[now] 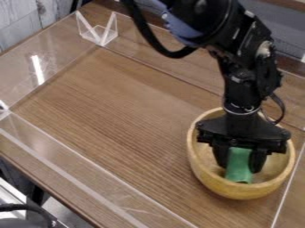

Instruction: Remove the green block from inside the brown bowl and put it on the table

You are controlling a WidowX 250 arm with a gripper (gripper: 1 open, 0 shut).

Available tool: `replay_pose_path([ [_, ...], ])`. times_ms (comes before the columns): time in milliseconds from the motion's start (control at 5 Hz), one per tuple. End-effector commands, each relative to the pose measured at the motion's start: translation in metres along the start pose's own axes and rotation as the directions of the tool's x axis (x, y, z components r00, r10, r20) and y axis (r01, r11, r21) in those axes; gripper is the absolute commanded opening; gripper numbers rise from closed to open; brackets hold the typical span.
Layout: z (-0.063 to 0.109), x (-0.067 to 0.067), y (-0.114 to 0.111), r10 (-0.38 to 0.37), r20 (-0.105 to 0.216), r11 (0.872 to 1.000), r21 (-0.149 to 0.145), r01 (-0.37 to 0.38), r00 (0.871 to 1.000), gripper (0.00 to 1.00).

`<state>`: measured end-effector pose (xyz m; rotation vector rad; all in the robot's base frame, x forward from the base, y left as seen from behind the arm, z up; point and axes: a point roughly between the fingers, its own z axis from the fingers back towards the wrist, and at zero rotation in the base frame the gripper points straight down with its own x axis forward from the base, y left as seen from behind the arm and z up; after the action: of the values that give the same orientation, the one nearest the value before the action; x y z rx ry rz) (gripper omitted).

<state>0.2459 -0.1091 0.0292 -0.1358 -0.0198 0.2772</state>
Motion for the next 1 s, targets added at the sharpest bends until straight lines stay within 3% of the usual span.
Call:
replay_pose_path([
  [0,0.005,-0.006,0.006,0.022,-0.019,1.0,0.015,-0.022,1.0,0.0],
  [800,0.02,-0.009,0.007,0.027,-0.03,1.0,0.014,-0.027,0.999,0.0],
])
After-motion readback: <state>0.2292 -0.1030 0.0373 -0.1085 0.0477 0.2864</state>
